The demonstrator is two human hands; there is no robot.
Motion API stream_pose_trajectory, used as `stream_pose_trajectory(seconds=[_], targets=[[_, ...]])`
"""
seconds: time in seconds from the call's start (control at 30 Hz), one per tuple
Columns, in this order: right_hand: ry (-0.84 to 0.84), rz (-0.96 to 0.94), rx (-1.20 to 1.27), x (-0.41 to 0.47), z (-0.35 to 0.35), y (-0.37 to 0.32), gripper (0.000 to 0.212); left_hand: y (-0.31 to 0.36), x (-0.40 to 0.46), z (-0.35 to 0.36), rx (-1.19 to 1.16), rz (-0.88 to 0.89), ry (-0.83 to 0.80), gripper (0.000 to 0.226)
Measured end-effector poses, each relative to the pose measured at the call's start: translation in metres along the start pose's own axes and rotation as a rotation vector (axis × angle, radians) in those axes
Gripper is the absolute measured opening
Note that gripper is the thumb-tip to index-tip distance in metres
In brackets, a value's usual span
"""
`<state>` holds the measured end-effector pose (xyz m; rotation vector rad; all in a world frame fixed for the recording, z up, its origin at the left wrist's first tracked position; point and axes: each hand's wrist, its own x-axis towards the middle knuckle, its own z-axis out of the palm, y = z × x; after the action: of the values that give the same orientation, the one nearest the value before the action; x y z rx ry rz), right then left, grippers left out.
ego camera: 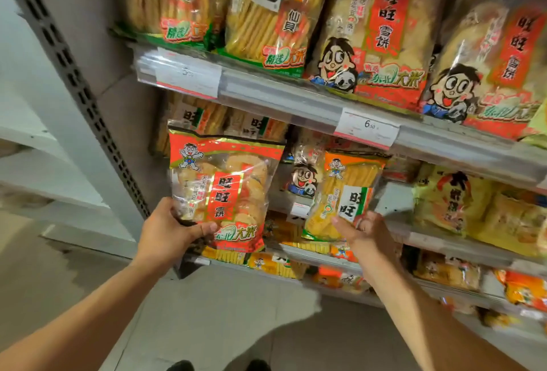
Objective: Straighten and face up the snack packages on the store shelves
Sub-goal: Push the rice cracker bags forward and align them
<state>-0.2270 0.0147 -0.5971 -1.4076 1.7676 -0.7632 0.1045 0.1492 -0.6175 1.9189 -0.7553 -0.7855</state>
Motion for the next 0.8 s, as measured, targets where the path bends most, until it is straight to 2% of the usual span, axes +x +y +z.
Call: stream_pose_trajectory(seconds=[0.07, 0.17, 0.2, 0.3, 0.4, 0.53, 0.57, 0.6, 0.7, 0.77, 0.8], targets=[[-0.047, -0.059, 0.075, -0.002, 0.027, -0.021, 0.050, -0.006, 0.000, -0.017, 0.000, -0.005, -0.020, 0.077], [-0.114, -0.215, 0.199, -0.009, 0.065, -0.058, 0.027, -0.015, 0.000, -0.042, 0.039, -0.007, -0.022, 0.075], [-0.119, -0.229, 0.197, -0.011, 0.079, -0.072, 0.027, -0.019, 0.000, -0.049, 0.071, 0.001, -0.013, 0.073], [-0.048, -0.146, 0.184, -0.009, 0.120, -0.105, 0.038, -0.026, -0.003, -0.064, 0.115, 0.017, 0.003, 0.067], [-0.040, 0.001, 0.263, -0.001, 0.155, -0.128, 0.009, -0.030, -0.004, -0.072, 0.109, 0.013, -0.006, 0.066], [-0.084, 0.097, 0.156, 0.008, 0.183, -0.123, 0.027, -0.034, -0.001, -0.077, 0.077, -0.002, -0.019, 0.066], [-0.118, 0.140, 0.091, 0.007, 0.186, -0.119, 0.041, -0.036, -0.001, -0.078, 0.077, -0.001, -0.019, 0.066], [-0.135, 0.166, 0.039, 0.007, 0.189, -0.116, 0.046, -0.037, 0.000, -0.079, 0.080, -0.004, -0.018, 0.066], [-0.099, 0.152, -0.013, 0.007, 0.188, -0.131, 0.017, -0.037, 0.000, -0.083, 0.088, 0.001, -0.011, 0.065], [-0.129, 0.137, -0.001, 0.004, 0.185, -0.142, 0.018, -0.036, 0.000, -0.083, 0.092, 0.005, -0.014, 0.065], [-0.144, 0.114, -0.020, -0.001, 0.183, -0.144, 0.027, -0.035, 0.000, -0.083, 0.092, 0.006, -0.020, 0.065]])
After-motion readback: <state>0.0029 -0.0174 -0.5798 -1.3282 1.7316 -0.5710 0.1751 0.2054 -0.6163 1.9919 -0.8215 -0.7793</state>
